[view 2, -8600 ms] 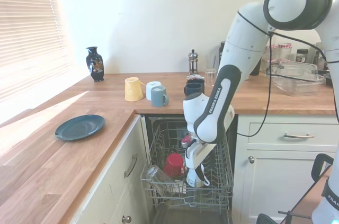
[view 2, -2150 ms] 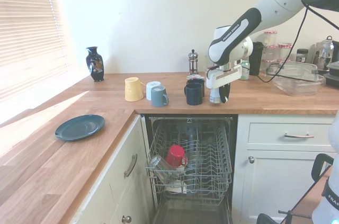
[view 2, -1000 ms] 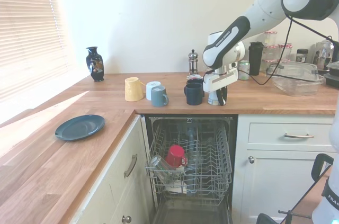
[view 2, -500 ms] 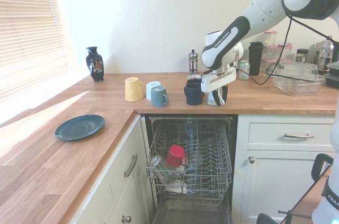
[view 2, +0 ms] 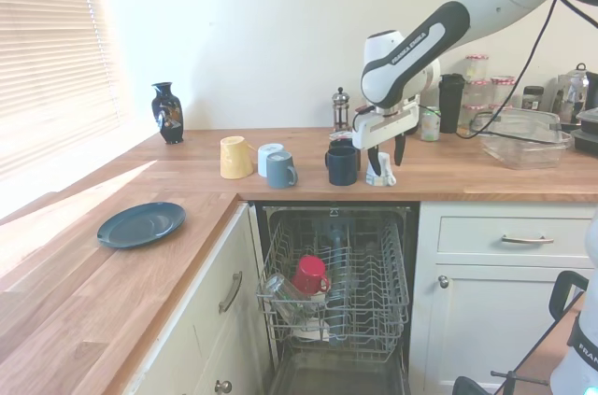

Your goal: Unload a mug from dishwasher

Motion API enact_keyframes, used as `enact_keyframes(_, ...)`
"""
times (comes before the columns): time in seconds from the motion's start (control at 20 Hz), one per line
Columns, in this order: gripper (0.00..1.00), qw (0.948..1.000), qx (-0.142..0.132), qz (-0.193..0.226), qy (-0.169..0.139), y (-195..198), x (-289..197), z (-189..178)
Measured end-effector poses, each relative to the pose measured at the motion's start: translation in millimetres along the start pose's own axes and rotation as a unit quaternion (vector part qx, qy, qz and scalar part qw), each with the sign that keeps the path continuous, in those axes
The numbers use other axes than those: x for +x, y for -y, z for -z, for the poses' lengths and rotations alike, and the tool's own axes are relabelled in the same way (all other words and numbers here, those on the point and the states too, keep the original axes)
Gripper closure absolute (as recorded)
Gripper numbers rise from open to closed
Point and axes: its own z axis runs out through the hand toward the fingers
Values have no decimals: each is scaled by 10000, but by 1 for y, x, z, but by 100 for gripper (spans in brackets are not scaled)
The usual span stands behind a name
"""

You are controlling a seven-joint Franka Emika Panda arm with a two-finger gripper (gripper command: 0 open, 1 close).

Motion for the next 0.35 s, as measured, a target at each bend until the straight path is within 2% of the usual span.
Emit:
enact_keyframes(0.2, 0, 9994, 157, 248, -205, -11, -62, 34)
enact_keyframes(0.35, 0, 9988, 204, 419, -150, -13, -101, 35)
